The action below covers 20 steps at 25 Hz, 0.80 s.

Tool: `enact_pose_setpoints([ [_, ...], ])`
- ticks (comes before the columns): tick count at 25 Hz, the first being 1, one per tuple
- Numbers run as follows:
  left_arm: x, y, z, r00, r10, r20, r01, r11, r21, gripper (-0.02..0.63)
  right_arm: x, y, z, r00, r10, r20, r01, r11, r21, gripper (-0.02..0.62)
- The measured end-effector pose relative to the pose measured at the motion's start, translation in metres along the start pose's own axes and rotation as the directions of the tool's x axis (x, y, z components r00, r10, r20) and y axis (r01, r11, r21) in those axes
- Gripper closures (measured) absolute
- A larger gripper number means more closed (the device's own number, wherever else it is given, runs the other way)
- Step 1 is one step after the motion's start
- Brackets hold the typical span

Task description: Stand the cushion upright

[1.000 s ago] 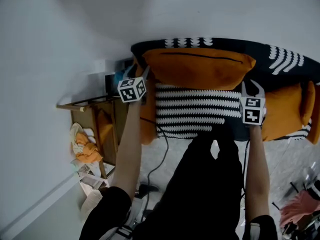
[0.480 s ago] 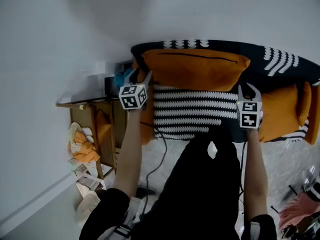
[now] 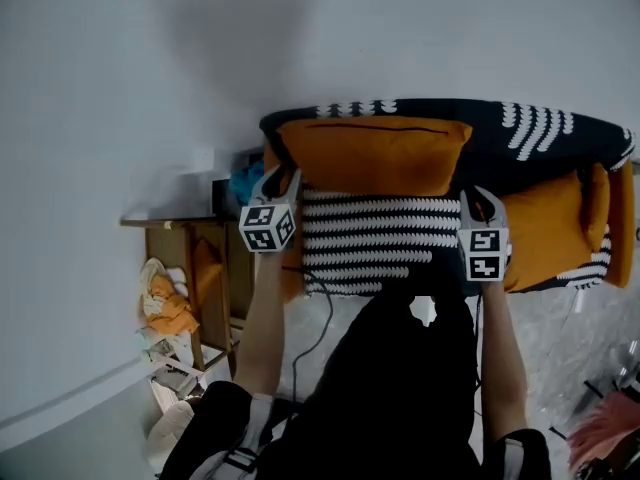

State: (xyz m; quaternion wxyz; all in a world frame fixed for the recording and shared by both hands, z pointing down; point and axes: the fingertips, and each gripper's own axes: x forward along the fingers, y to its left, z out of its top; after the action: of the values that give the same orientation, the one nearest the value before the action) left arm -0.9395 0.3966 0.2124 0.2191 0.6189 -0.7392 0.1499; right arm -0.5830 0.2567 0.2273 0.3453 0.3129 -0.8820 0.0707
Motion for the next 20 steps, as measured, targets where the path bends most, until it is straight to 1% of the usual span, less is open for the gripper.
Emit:
enact_pose_setpoints([
  [2,-0.009,-0.019,0.007,1.0,-0.009,0.021,0.009,1.0,0.0,0.478,-0.016,-0.002,0.002,0.999,0.009,0.033,-0.01,1.0,0.017,0.54],
  [4,-0.019,-0.039,0.012,0.999,-0.023,0.042,0.023,1.0,0.003,0.52,-0.033,-0.002,0.002,0.998,0.019,0.066,-0.02,0.999,0.026,0.54],
  [7,-0.034,-0.072,0.019,0.997,-0.049,0.066,0.048,0.999,0.011,0.562,-0.058,-0.003,-0.004,0.994,0.028,0.109,-0.033,0.999,0.042,0.565],
  [14,-0.06,-0.158,0.034,0.988,-0.104,0.115,0.102,0.995,0.022,0.595,-0.118,-0.021,-0.035,0.984,0.063,0.165,-0.07,0.997,0.041,0.574],
  [20,-0.07,-0.253,0.039,0.98,-0.154,0.129,0.152,0.988,0.029,0.595,-0.166,-0.07,-0.061,0.978,0.058,0.201,-0.068,0.997,0.045,0.588],
])
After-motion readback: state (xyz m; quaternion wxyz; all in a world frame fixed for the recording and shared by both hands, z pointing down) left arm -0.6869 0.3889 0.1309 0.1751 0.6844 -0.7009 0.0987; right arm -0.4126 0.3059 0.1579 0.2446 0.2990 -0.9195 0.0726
